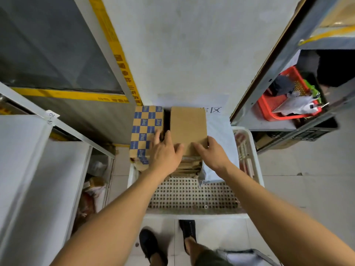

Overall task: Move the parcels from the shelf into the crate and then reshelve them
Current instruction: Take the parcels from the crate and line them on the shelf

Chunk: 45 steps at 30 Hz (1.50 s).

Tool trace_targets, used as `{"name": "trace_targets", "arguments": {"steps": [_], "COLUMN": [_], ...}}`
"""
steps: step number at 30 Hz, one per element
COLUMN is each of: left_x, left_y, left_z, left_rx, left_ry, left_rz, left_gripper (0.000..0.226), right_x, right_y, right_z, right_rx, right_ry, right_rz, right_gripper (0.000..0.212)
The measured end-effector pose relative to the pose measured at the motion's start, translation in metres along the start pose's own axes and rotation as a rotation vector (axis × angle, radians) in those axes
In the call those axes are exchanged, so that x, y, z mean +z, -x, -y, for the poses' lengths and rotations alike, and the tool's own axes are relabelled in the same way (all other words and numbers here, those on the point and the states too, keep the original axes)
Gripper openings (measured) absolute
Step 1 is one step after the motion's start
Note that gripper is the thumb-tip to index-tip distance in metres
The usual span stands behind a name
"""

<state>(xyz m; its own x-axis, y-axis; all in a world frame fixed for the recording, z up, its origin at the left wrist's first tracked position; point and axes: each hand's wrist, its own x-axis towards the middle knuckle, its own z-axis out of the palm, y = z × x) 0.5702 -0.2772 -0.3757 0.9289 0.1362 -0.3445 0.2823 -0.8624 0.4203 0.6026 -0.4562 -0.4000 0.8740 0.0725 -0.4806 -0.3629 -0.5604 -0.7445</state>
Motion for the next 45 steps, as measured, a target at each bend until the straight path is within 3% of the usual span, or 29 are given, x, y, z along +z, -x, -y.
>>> {"name": "trace_targets", "arguments": {"steps": [7,11,14,17,19,21,27,32,38,45], "left_x": [-0.038,-0.080,-0.101,-0.122,-0.138,-0.152,-0.191,-0.222,-0.258,-0.292], "left_y": [0.016,0.046,0.066,0.083,0.093,0.105,0.165,0.232,0.342,0.486], "left_z": [-0.006,-0.015,-0.010,-0.004,0.003,0.016,0.069,0.134,0.215,0.331], "left_rx": [-0.032,0.058,0.197,0.201,0.154,0.079,0.108,0.033,0.018,-0.092], "left_ry": [0.498,0.990,1.136,1.086,0.950,0.848,0.944,0.920,0.841,0.678], "left_rz": [-0.121,-0.216,-0.200,-0.240,-0.362,-0.480,-0.773,-0.954,-1.129,-1.302], "left_gripper": [0.072,0.038,0.041,0.061,0.056,0.045,0.059,0.053,0.064,0.064], "right_x": [-0.034,-0.059,-0.067,-0.062,-0.051,-0.036,0.029,0.100,0.204,0.336], "right_y": [0.039,0.066,0.071,0.071,0.077,0.087,0.122,0.176,0.262,0.394], "right_z": [0.042,0.079,0.098,0.120,0.139,0.162,0.223,0.276,0.338,0.381], "right_rx": [-0.127,-0.355,-0.538,-0.665,-0.745,-0.814,-0.900,-0.932,-0.997,-1.136], "right_ry": [-0.219,-0.392,-0.228,-0.130,-0.146,-0.156,-0.117,-0.261,-0.315,-0.229], "right_rz": [-0.073,-0.023,-0.034,-0.089,-0.083,-0.025,0.186,0.383,0.480,0.694], "right_gripper": [0.041,0.049,0.062,0.066,0.062,0.061,0.055,0.046,0.045,0.041]}}
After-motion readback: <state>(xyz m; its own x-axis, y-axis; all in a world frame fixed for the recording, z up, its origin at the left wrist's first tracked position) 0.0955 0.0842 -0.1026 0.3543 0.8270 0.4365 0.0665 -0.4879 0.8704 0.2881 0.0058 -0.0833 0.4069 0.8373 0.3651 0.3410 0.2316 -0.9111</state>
